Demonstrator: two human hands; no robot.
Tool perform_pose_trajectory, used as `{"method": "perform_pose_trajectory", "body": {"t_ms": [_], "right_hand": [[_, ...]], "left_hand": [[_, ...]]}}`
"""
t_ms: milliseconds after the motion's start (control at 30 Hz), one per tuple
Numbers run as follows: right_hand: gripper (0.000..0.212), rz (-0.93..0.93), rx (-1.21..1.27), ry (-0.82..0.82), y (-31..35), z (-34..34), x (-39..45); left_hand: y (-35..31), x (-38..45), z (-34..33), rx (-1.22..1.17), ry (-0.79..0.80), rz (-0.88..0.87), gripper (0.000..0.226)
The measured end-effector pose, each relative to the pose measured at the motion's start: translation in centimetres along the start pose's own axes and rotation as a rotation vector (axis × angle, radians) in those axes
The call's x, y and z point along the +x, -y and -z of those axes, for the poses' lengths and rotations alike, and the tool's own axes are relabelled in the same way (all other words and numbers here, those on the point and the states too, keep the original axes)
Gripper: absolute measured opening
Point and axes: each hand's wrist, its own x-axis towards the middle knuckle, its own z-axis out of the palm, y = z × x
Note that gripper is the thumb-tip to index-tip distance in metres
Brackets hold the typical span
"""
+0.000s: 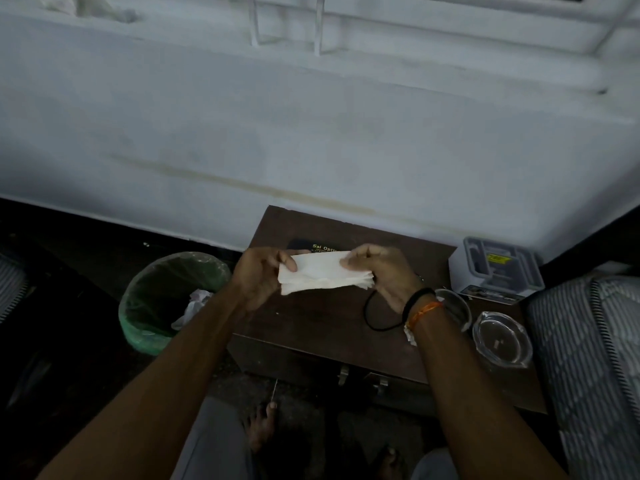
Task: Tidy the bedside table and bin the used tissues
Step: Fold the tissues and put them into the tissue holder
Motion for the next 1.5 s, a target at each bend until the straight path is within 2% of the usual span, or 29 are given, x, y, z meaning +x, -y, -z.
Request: {"method": "perform_pose_trajectory", "body": {"t_ms": [67, 133, 233, 300, 433, 600, 700, 833, 900, 967, 1100, 1233, 1400, 1500], "right_hand": [[0.031, 0.074, -0.050, 0.005, 0.5, 0.5, -0.2], [0.051, 0.126, -0.078, 0.006, 1.4, 0.8, -0.6], [0.070, 0.179, -0.130, -0.021, 3.3, 1.4, -1.2], [0.073, 0.219, -0.129, -0.048, 4.5, 1.8, -1.5], [0.066, 0.246, -0.051, -0.212, 6.2, 2.9, -2.3], [0.038, 0.227, 0.076, -0.448, 7.1, 6.8, -3.2], [0.036, 0.235, 0.211, -0.532, 7.4, 9.0, -3.8], [0.060, 0.037, 0.081, -0.402, 6.4, 10.0, -4.2], [0.050, 0.017, 0.084, -0.278, 5.6, 10.1, -4.6], [0.037, 0.037, 0.100, -0.230, 5.2, 10.5, -5.0], [0.035, 0.083, 0.093, -0.321, 5.8, 13.5, -5.2], [0.032, 0.172, -0.015, -0.459, 7.1, 17.8, -5.3], [0.034, 0.167, -0.113, -0.416, 7.9, 22.2, -5.6], [0.035, 0.219, -0.134, -0.467, 8.0, 24.5, -5.6]], "left_hand": [[-0.6, 0.0, -0.6, 0.033, 0.011, 0.009, 0.034], [-1.4, 0.3, -1.4, 0.180, 0.040, -0.009, 0.008], [-2.9, 1.2, -3.4, 0.483, 0.162, -0.014, 0.041], [-3.7, 1.2, -5.3, 0.653, 0.285, 0.040, 0.042], [-3.9, 1.8, -8.8, 0.581, 0.394, 0.129, 0.039], [-2.5, 3.2, -11.8, 0.588, 0.371, 0.086, 0.043], [-1.1, 3.5, -12.9, 0.557, 0.318, 0.039, 0.041], [0.3, 4.3, -15.0, 0.461, 0.246, -0.005, 0.043], [0.6, 4.7, -16.5, 0.463, 0.253, -0.021, 0.043], [0.8, 5.1, -18.0, 0.467, 0.284, -0.039, 0.045], [1.4, 6.3, -20.5, 0.512, 0.296, -0.042, 0.048], [2.0, 7.4, -23.0, 0.502, 0.314, 0.018, 0.044], [3.2, 10.0, -26.8, 0.511, 0.330, -0.055, 0.041], [4.4, 12.1, -28.2, 0.727, 0.337, -0.178, 0.048]]}}
